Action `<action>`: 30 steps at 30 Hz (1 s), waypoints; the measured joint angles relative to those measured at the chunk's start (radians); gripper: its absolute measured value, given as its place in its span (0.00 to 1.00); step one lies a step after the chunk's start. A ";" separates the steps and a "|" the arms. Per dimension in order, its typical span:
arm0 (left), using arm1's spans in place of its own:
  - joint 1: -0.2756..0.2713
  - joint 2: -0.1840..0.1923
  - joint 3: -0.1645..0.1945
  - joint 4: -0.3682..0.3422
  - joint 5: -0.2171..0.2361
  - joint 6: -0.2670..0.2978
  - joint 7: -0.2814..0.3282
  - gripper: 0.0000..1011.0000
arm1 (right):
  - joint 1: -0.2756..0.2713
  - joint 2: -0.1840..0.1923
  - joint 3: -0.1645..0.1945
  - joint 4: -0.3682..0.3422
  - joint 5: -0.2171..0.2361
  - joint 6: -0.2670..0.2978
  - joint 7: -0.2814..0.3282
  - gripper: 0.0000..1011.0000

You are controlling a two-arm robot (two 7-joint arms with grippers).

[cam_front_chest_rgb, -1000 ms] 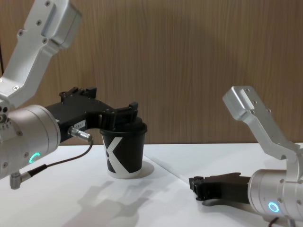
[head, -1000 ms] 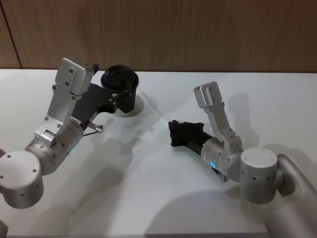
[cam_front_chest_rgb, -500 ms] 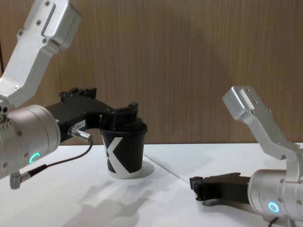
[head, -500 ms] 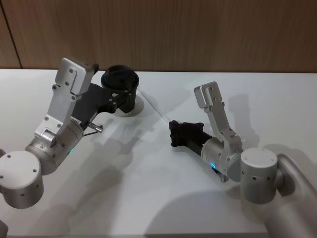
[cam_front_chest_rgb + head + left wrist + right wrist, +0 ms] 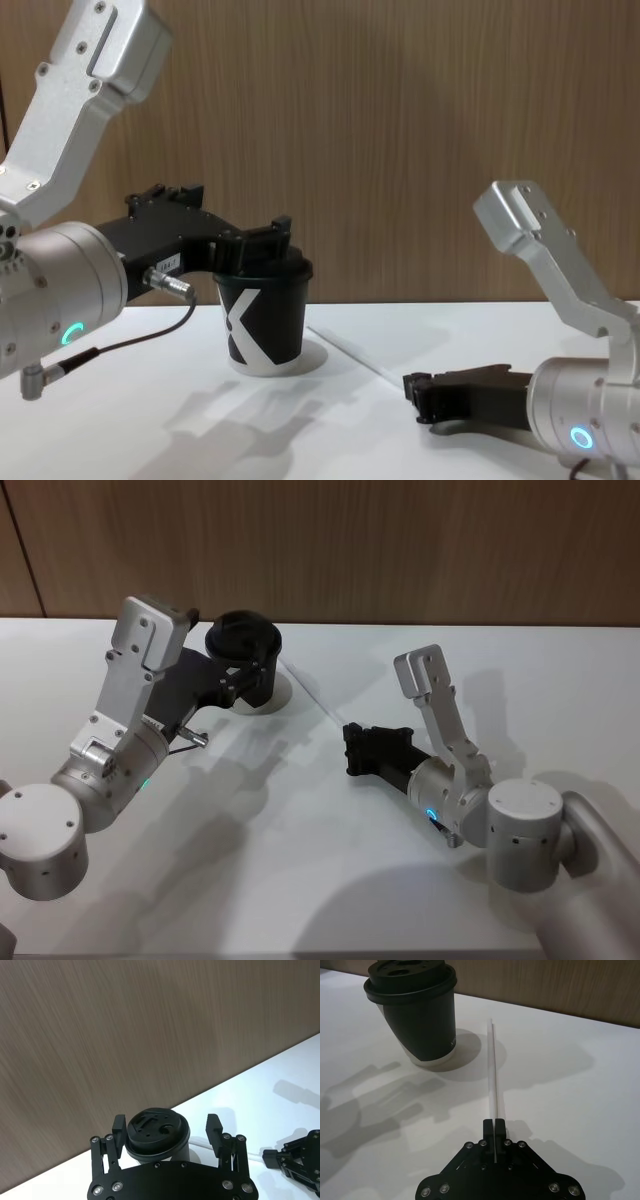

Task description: Pick up the straw with one hand, pass it to the other hand, and insert it into the cup.

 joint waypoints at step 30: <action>0.000 0.000 0.000 0.000 0.000 0.000 0.000 0.99 | -0.046 0.033 0.027 -0.135 -0.062 -0.075 -0.049 0.02</action>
